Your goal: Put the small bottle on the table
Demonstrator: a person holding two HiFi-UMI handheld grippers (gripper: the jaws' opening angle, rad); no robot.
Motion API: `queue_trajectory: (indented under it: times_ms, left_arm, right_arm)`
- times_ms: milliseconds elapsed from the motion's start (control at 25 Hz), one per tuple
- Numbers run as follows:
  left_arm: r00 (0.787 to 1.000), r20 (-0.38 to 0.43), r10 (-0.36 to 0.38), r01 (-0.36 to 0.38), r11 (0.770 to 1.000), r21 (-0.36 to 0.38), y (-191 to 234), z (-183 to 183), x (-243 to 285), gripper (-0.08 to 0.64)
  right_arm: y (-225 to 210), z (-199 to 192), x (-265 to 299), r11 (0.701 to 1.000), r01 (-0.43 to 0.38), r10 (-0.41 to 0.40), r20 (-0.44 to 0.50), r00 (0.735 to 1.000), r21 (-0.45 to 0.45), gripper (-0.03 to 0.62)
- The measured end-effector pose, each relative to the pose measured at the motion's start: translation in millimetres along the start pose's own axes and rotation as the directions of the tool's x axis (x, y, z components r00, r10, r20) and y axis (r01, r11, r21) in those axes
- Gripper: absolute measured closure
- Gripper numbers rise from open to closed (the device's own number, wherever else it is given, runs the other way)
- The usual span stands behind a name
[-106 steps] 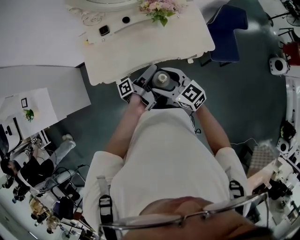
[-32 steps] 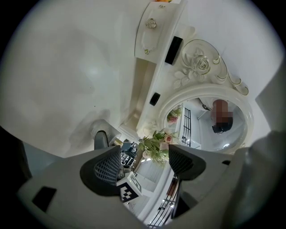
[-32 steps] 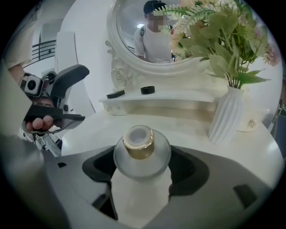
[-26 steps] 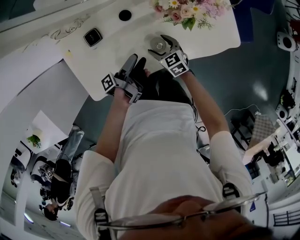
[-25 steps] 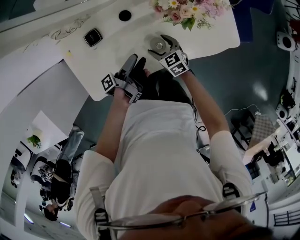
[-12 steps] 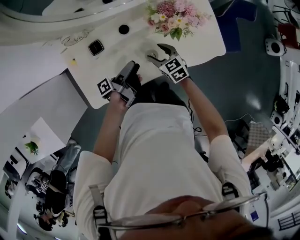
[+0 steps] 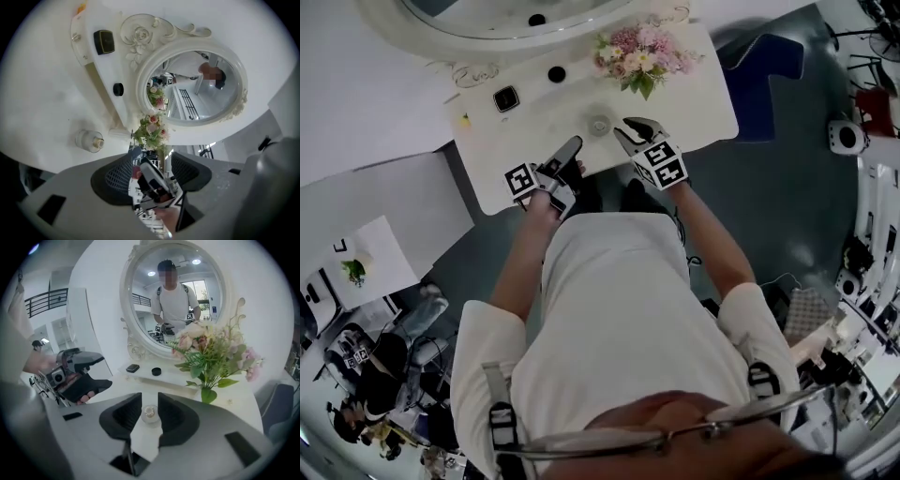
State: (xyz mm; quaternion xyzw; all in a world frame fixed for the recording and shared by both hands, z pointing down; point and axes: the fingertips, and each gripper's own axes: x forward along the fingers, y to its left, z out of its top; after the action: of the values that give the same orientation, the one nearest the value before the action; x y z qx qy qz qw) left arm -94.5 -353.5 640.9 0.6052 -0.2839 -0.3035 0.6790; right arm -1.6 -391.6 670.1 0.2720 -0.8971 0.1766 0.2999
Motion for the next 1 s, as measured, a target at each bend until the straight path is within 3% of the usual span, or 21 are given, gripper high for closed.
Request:
queue_trajectory:
  times_ms: [120, 280, 440, 560, 840, 1000]
  left_arm:
    - [0.998, -0.013, 0.059, -0.056, 0.987, 0.148, -6, -29, -4, 0.313]
    - [0.988, 0.028, 0.154, -0.155, 0.936, 0.317, -9, -57, -14, 0.347]
    - [0.986, 0.096, 0.133, -0.161, 0.905, 0.394, -26, -81, -19, 0.398]
    - [0.978, 0.165, 0.131, -0.195, 0.858, 0.476, -42, -98, -25, 0.442]
    - [0.942, 0.293, 0.161, -0.310, 0.748, 0.587, -60, -139, -48, 0.533]
    - [0.929, 0.334, 0.161, -0.345, 0.704, 0.621, -68, -164, -62, 0.555]
  right_arm:
    - [1, 1, -33, 0.999, -0.024, 0.023, 0.030, 0.999, 0.028, 0.542]
    - [9, -5, -72, 0.998, -0.066, 0.067, 0.038, 0.997, -0.014, 0.566]
    - [11, -9, -105, 0.995, -0.081, 0.085, 0.062, 0.994, -0.059, 0.566]
    - [13, -12, -131, 0.991, -0.112, 0.118, 0.087, 0.989, -0.070, 0.571]
    - [20, -28, -173, 0.982, -0.160, 0.170, 0.110, 0.979, -0.098, 0.577]
    - [31, -40, -186, 0.978, -0.176, 0.189, 0.110, 0.976, -0.113, 0.580]
